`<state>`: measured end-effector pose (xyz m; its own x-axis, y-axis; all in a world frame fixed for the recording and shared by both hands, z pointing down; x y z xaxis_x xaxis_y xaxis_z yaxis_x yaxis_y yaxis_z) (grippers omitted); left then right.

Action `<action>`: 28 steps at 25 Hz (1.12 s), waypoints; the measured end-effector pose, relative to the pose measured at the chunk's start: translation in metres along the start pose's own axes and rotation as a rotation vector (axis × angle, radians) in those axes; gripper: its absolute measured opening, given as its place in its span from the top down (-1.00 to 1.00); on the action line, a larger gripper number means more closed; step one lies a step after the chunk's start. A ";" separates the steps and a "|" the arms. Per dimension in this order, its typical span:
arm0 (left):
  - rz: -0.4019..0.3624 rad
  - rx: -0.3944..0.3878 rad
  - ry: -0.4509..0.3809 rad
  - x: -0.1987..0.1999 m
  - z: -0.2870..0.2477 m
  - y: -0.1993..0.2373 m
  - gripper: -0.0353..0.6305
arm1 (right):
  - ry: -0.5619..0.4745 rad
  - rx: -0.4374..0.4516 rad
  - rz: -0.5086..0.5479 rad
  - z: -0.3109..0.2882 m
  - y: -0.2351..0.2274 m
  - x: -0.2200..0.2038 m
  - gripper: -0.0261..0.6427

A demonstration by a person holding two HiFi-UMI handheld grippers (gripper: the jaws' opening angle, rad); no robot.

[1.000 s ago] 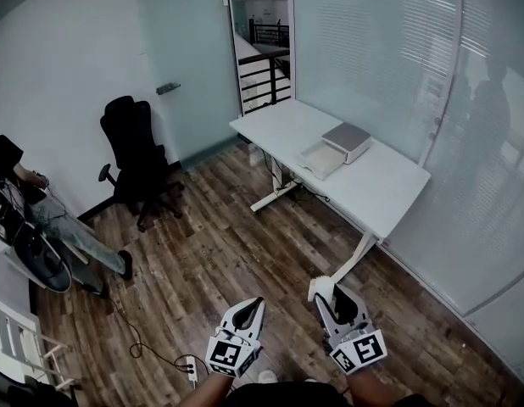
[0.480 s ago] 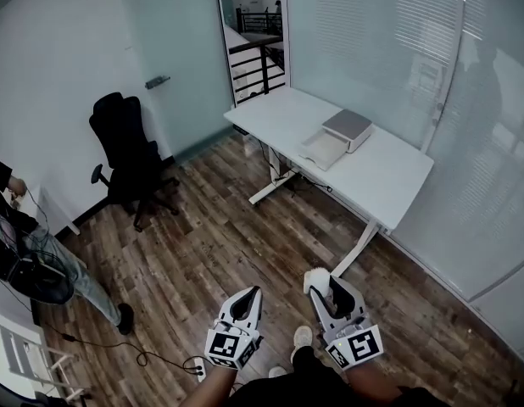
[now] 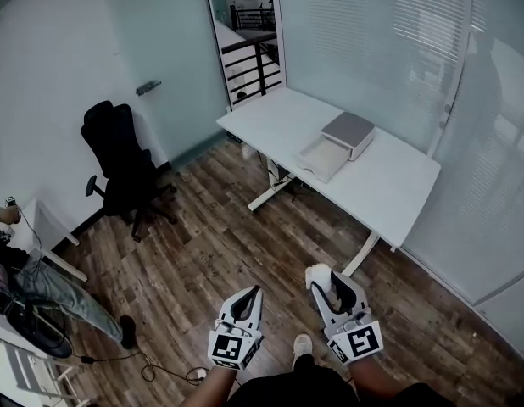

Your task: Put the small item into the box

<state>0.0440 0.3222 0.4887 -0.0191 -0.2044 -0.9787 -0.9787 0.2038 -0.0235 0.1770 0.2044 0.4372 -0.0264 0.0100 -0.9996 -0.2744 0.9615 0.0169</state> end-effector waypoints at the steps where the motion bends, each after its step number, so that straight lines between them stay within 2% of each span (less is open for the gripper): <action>1: -0.005 0.003 0.000 0.003 -0.007 0.002 0.85 | 0.005 0.003 -0.006 -0.007 -0.007 -0.002 0.44; 5: -0.003 0.019 0.029 0.006 -0.030 0.015 0.85 | 0.013 0.024 -0.020 -0.034 -0.026 -0.001 0.44; 9: 0.002 0.028 0.010 0.017 -0.058 0.023 0.86 | 0.002 0.052 -0.003 -0.062 -0.050 0.006 0.44; 15: -0.004 0.027 0.038 0.019 -0.102 0.024 0.86 | 0.016 0.079 0.003 -0.091 -0.092 -0.001 0.44; 21: -0.009 0.050 0.031 0.023 -0.138 0.033 0.86 | 0.020 0.114 0.048 -0.117 -0.119 -0.005 0.44; 25: -0.040 0.039 0.029 0.028 -0.160 0.035 0.85 | 0.025 0.122 0.080 -0.127 -0.128 -0.011 0.44; 28: -0.032 0.021 0.029 0.028 -0.178 0.041 0.85 | 0.033 0.149 0.111 -0.143 -0.132 -0.017 0.44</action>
<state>-0.0330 0.1539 0.4963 0.0059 -0.2385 -0.9711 -0.9744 0.2169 -0.0592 0.0764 0.0377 0.4548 -0.0812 0.1120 -0.9904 -0.1223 0.9850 0.1214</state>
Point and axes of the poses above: the fingertips, and each gripper's own axes: z backward along the fingers, y to its left, x out of its top, the point moved 3 cm from there along z, backward along the fingers, and after that the axes turned 11 degrees about y, right-handed, at the moved point
